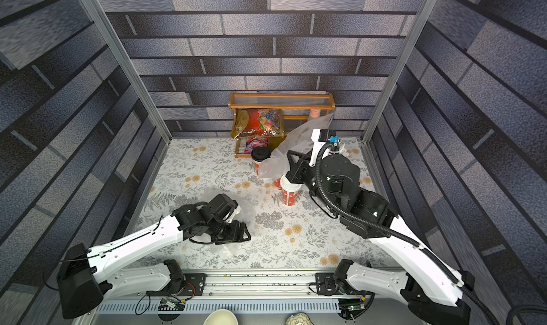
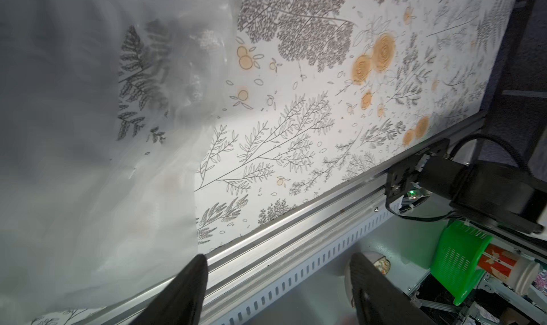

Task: Pack milk tea into plastic carrier bags
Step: Move the plastic carrier bag to the center of the board.

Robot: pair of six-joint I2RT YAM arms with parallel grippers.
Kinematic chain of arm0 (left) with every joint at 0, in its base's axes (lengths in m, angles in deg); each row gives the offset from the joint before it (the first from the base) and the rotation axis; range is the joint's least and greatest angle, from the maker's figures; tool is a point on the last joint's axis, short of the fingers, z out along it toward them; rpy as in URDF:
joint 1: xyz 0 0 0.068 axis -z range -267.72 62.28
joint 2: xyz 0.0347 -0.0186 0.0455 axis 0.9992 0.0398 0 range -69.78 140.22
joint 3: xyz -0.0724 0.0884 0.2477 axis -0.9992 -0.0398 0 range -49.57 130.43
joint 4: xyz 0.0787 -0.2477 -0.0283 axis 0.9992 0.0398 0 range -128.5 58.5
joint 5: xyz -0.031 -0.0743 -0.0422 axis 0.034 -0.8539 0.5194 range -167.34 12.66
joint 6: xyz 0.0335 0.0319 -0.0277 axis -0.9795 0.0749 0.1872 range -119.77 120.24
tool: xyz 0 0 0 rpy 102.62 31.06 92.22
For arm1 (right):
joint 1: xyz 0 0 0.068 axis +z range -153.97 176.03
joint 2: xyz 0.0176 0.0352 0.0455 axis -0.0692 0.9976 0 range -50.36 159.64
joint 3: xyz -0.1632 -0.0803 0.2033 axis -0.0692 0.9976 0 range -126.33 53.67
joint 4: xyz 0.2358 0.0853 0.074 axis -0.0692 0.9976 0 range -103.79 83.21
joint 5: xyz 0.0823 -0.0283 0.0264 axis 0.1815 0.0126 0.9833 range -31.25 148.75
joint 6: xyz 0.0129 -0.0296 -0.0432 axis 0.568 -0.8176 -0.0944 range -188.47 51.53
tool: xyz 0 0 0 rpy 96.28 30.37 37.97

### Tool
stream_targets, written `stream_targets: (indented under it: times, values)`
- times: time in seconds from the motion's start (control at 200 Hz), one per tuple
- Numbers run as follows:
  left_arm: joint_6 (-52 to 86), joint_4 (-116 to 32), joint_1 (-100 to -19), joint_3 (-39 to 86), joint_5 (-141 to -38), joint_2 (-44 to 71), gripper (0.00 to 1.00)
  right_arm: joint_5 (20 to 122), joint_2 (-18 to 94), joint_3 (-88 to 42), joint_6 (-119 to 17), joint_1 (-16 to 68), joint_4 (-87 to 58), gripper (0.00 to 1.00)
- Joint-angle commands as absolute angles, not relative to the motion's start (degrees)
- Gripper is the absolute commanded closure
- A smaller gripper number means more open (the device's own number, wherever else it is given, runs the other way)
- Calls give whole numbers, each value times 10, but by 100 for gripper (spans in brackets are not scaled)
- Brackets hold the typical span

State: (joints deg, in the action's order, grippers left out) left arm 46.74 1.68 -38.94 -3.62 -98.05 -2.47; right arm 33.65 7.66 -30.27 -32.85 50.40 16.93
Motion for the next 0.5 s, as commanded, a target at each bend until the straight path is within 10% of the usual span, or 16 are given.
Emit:
stream_targets:
  times: [0.0,0.496]
  values:
    - [432,21,-387,-47,-983,10,21,303,74,-309,-353,507,215,100]
    - [339,89,-572,-26,-892,107,19,309,76,-310,-352,507,215,100]
